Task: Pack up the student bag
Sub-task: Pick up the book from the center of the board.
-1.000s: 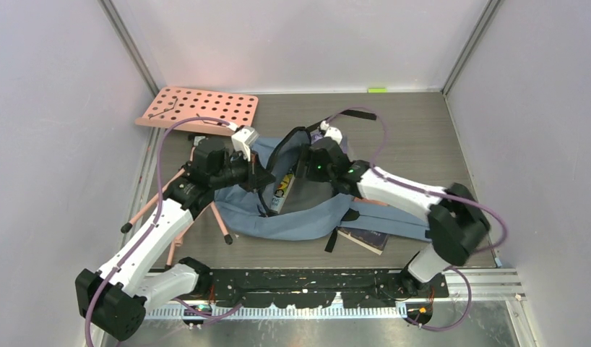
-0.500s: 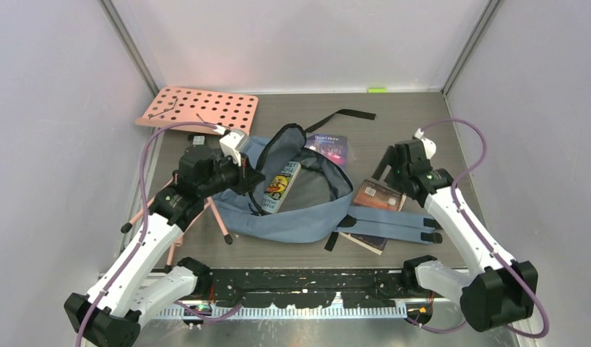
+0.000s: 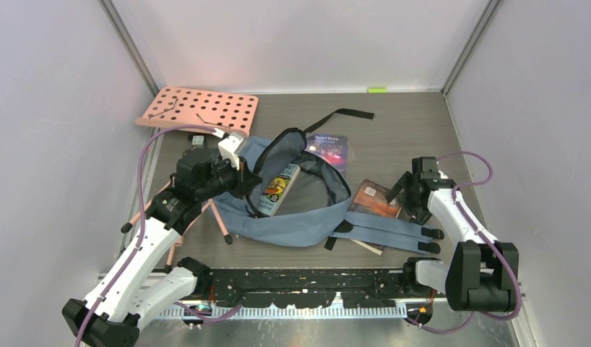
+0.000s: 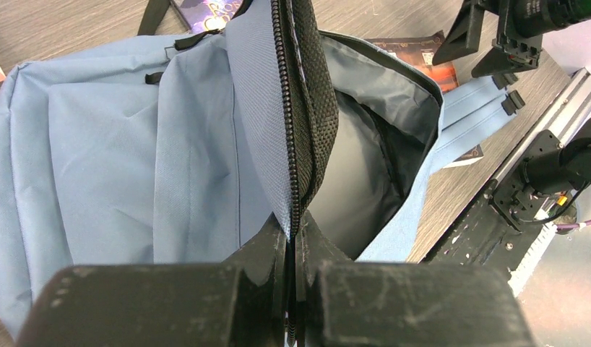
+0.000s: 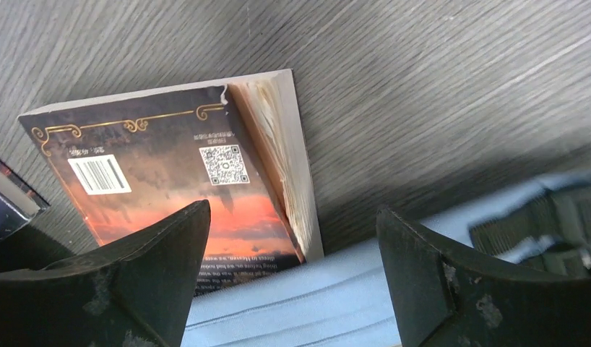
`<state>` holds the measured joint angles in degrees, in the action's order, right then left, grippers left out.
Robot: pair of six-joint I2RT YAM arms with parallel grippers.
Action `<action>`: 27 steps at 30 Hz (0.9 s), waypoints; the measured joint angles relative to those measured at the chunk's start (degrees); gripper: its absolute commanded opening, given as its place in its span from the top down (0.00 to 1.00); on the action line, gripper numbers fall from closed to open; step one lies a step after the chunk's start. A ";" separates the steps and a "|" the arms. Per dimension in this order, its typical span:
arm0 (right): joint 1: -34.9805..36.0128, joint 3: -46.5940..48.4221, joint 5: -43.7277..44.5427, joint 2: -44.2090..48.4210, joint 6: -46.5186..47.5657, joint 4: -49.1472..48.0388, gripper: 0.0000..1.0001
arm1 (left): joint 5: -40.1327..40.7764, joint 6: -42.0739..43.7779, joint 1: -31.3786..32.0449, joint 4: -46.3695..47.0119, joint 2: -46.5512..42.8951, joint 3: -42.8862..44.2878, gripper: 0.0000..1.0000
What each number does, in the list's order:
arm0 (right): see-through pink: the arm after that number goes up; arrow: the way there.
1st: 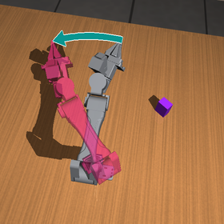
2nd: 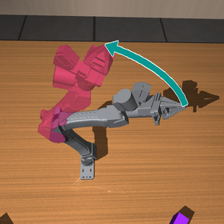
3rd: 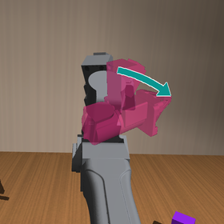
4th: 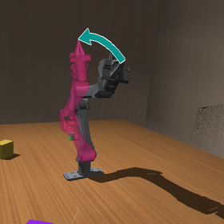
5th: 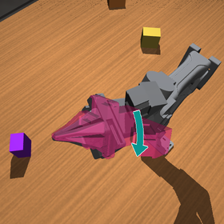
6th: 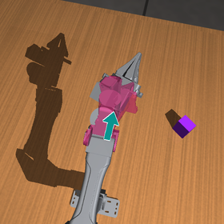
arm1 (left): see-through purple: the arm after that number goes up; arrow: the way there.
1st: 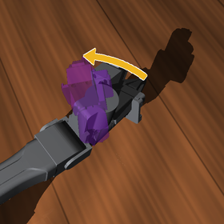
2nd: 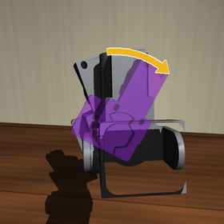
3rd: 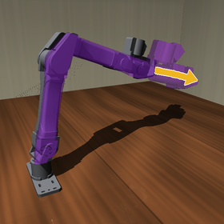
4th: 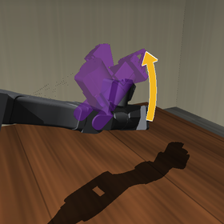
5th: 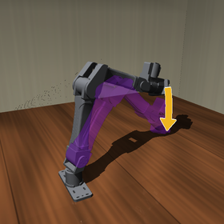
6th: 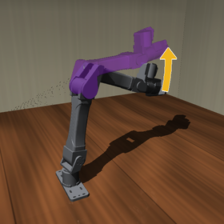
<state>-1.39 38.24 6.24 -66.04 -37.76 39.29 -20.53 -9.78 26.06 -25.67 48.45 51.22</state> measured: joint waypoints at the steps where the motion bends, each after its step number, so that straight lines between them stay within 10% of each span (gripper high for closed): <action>1: -0.61 -0.20 -0.55 -0.90 -0.04 -0.59 0.12 | 0.00 0.04 0.00 0.00 -0.04 -0.04 1.00; 9: -4.09 -2.82 -9.01 -6.23 -1.36 -8.33 0.38 | -0.02 0.68 0.00 -0.20 -0.04 -0.04 1.00; 19: -4.63 -2.80 -16.83 -10.47 -2.71 -18.88 0.96 | -0.02 1.27 0.00 -0.44 -0.04 -0.04 1.00; 27: -4.63 -3.45 -17.55 -10.03 -3.06 -21.24 1.00 | -0.02 1.33 0.00 -0.74 -0.04 -0.04 1.00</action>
<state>-6.02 34.79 -11.31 -76.07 -40.82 18.04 -20.56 -8.45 26.06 -26.41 48.40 51.18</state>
